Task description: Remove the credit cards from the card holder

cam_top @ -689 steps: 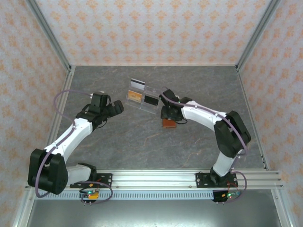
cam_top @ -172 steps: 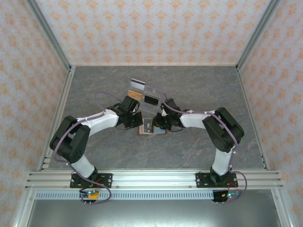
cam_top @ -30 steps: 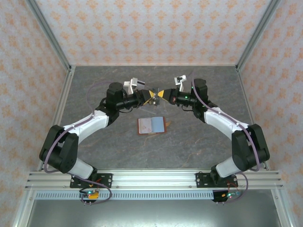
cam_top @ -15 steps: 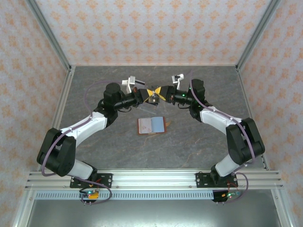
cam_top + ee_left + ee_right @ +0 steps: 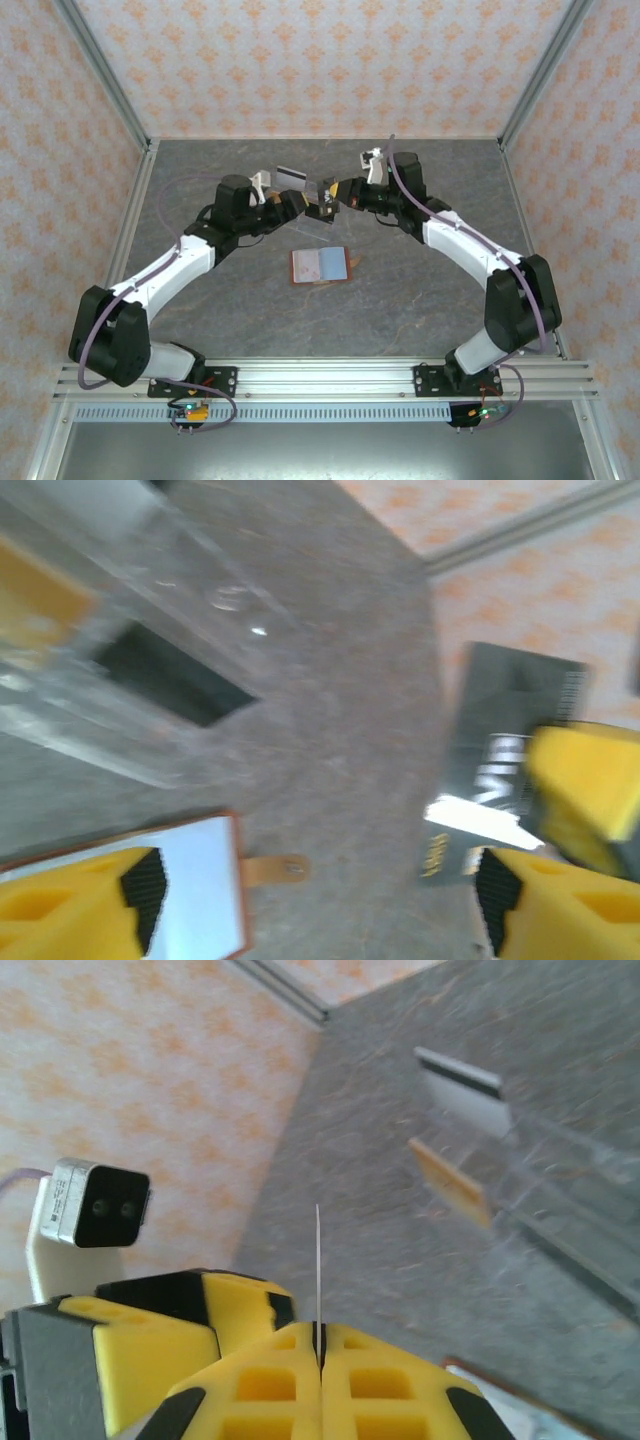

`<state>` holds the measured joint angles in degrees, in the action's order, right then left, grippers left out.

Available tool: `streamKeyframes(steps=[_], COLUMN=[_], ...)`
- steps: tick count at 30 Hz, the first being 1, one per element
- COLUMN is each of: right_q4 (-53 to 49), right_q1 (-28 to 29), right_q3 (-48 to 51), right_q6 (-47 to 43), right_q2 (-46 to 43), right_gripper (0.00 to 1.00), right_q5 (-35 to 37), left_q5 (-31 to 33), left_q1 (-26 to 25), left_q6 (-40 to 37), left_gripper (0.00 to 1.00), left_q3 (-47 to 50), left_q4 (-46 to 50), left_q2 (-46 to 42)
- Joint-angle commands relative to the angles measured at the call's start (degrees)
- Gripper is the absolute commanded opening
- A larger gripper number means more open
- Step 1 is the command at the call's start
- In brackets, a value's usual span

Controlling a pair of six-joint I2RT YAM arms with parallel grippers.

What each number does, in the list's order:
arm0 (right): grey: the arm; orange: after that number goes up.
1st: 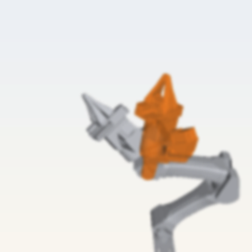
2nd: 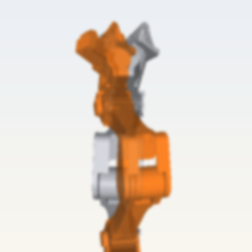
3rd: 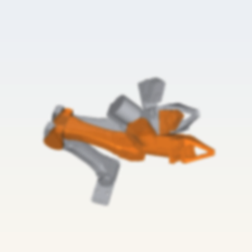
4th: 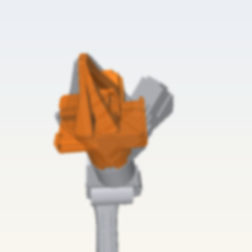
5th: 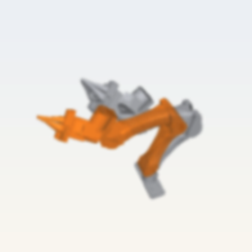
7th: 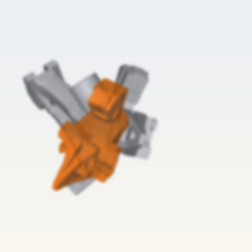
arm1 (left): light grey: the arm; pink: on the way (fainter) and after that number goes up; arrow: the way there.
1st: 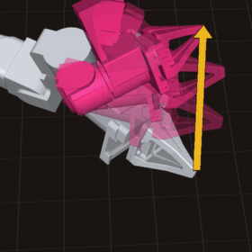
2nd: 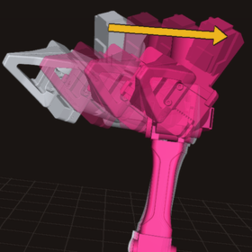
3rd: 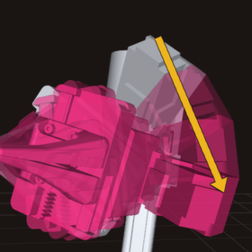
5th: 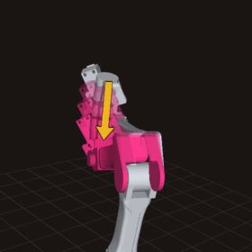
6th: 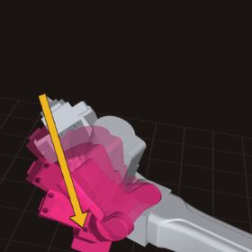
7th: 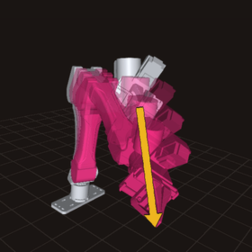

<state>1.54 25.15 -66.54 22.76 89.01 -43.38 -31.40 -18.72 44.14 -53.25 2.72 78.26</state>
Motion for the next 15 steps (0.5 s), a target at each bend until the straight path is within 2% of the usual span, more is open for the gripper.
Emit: streamKeyframes(steps=[1, 5, 7, 11, 15], right_q4=[-14.69, -21.77, -24.55, -31.71, -38.82], right_q1=[1.81, 4.58, 5.81, 7.33, 8.15], right_q3=[-7.38, -14.56, -18.61, -27.12, -35.67], right_q6=[-18.72, -31.90, -37.85, -46.16, -51.76], right_q2=[2.20, 6.39, 9.48, 16.40, 23.08], right_gripper=[0.00, 0.00, 0.00, 0.00, 0.00], right_q5=[11.65, 18.37, 19.67, 19.78, 20.19], left_q5=[11.12, 20.39, 24.13, 28.20, 29.22], left_q1=[2.53, 3.50, 3.91, 4.47, 4.79], left_q6=[-9.37, -14.54, -16.43, -18.10, -18.98], left_gripper=[0.92, 1.00, 1.00, 1.00, 1.00], left_q3=[-1.56, -1.24, -1.07, -1.32, -1.59], left_q4=[16.55, 24.00, 26.76, 29.90, 31.59], left_q2=[-2.34, -5.11, -6.53, -7.86, -7.47])
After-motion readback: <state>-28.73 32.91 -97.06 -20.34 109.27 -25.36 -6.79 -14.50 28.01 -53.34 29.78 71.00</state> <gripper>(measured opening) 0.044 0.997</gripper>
